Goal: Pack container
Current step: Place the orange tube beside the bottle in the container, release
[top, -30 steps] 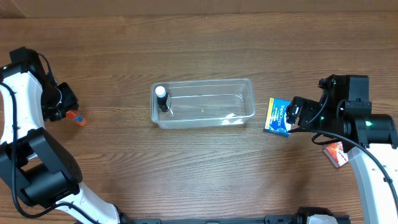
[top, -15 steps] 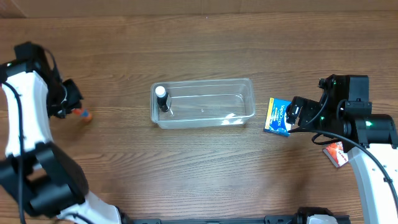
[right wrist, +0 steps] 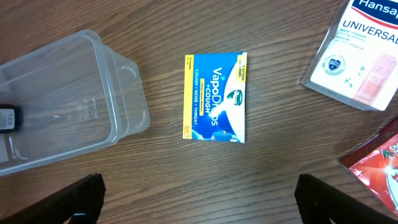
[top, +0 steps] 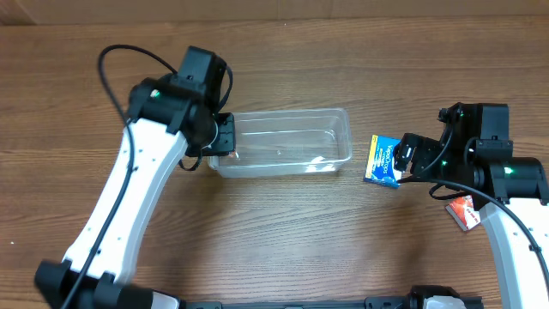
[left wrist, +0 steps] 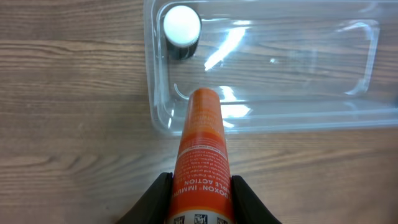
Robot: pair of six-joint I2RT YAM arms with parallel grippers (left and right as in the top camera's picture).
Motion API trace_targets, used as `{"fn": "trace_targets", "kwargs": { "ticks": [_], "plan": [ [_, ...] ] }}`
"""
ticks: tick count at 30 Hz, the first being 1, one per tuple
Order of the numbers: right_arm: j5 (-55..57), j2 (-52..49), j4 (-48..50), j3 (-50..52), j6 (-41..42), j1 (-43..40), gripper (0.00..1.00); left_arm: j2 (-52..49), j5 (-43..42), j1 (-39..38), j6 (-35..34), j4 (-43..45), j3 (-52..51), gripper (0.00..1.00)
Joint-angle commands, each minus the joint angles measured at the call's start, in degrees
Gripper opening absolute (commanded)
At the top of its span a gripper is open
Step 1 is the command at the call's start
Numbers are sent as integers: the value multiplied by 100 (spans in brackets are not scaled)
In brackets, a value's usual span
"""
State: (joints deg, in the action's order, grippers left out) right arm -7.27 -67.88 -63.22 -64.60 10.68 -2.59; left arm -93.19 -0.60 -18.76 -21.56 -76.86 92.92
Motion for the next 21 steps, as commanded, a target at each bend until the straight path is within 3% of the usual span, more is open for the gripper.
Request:
{"fn": "trace_targets", "kwargs": {
  "ticks": [1,6,18,21],
  "plan": [
    [-44,24,0,-175,-17,-11,100,-428,157,-13,-74,317,-142,4],
    [-37,24,4,-175,-17,-11,100,-879,570,-13,-76,584,-173,4],
    [-37,24,4,-175,-20,-11,100,-1545,396,-13,-79,640,-184,4],
    [-37,24,2,-175,-20,-11,100,-1545,361,-13,-79,640,-238,16]
  ]
}}
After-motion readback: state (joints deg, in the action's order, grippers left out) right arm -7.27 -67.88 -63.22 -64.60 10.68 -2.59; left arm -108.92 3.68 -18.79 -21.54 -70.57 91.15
